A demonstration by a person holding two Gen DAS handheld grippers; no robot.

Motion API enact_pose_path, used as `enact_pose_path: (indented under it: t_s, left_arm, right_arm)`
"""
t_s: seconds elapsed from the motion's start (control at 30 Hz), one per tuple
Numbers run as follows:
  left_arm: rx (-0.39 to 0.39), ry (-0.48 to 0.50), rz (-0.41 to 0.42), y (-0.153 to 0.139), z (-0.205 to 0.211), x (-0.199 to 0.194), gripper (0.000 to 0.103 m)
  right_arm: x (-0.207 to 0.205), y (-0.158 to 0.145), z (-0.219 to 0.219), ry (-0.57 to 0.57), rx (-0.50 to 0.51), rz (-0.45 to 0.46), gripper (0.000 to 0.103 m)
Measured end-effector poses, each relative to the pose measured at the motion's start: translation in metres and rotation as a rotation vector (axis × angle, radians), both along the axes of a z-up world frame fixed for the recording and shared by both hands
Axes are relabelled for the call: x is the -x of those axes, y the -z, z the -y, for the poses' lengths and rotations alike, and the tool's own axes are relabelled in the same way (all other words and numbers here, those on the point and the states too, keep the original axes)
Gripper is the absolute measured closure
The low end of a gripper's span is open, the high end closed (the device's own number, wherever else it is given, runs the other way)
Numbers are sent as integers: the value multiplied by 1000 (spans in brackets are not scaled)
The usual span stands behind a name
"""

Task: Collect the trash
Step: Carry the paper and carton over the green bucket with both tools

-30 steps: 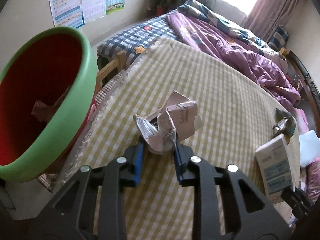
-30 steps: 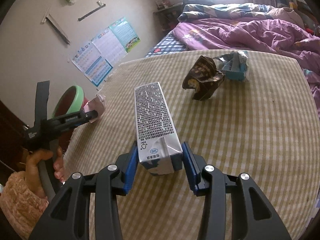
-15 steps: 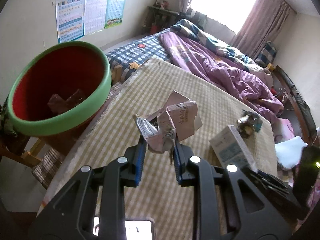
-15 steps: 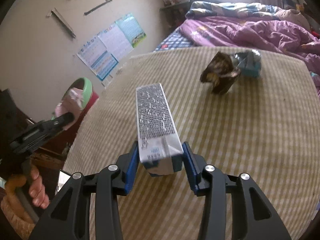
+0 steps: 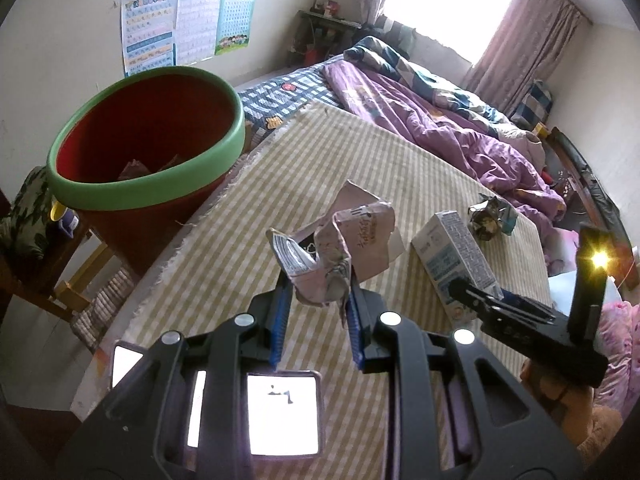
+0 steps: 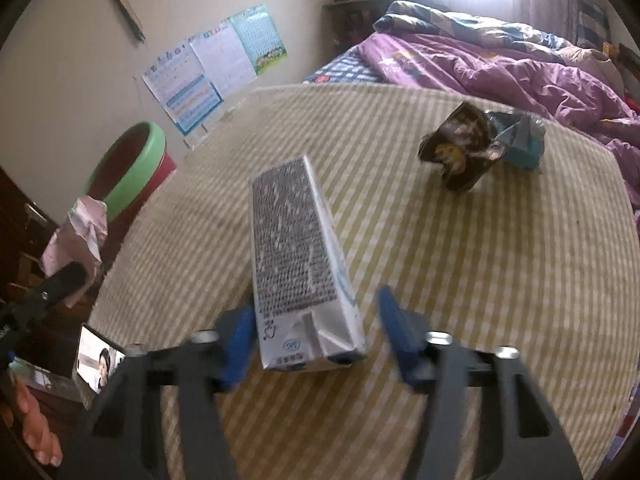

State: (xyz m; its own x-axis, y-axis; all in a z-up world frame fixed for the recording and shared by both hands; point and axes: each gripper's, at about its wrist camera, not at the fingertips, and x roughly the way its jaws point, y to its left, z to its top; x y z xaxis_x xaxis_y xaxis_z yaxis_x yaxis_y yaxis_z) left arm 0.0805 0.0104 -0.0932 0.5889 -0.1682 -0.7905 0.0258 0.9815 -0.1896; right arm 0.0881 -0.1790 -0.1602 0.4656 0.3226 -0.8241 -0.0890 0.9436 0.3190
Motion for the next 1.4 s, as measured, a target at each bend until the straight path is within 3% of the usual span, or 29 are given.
enact_pose_path:
  t_s: [0.17,0.7,1.13,1.4]
  left_arm:
    - [1,-21,10,-2,-12,4,79]
    - [6,-80,65,-20,-63,7,79]
    - [7,-169,80,-28,-146,-12,79]
    - [28,-137,66,-24,-179,-32,79]
  right_arm:
    - [10,-8,-3,-4,-13,21,60]
    - [17,-77,-51,-58,-124,141,61]
    - [-6,-93,-127,-92,-182,142,60]
    - [-16,-96,-160,-75,-182,148,60]
